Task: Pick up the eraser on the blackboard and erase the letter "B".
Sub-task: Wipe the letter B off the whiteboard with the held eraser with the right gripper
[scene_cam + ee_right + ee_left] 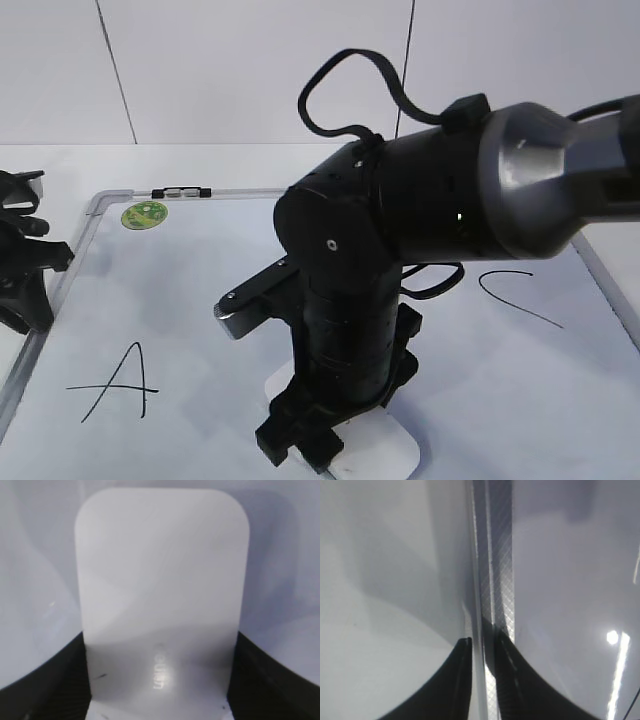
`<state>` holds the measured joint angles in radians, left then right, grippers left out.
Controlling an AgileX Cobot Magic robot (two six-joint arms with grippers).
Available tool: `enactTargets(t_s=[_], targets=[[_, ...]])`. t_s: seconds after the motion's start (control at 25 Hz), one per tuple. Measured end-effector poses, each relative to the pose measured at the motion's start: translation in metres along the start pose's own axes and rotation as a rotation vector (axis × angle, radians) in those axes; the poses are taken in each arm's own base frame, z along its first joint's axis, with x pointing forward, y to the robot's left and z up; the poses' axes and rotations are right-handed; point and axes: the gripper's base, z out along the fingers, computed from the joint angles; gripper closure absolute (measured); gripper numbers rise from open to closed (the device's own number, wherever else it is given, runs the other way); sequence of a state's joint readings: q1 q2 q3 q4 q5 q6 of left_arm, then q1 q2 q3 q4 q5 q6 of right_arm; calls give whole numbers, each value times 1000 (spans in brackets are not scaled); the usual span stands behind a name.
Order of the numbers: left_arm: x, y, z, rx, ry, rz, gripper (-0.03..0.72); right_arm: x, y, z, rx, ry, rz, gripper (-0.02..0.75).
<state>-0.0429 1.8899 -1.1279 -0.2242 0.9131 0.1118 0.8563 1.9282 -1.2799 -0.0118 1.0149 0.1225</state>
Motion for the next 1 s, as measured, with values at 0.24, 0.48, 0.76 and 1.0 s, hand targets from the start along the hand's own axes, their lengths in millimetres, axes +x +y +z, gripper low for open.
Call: enactTargets(t_s=[0.24, 0.48, 0.76, 1.0], targets=[[0, -1, 0, 8, 1, -10, 668, 0, 0, 0, 0, 0, 0, 209], [0, -1, 0, 10, 1, -15, 671, 0, 1, 0, -10, 1, 5, 209], [1, -1, 0, 11, 6, -15, 671, 3, 15, 0, -46, 21, -63, 209], [1, -1, 0, 11, 6, -15, 672, 10, 52, 0, -57, 22, -166, 209]])
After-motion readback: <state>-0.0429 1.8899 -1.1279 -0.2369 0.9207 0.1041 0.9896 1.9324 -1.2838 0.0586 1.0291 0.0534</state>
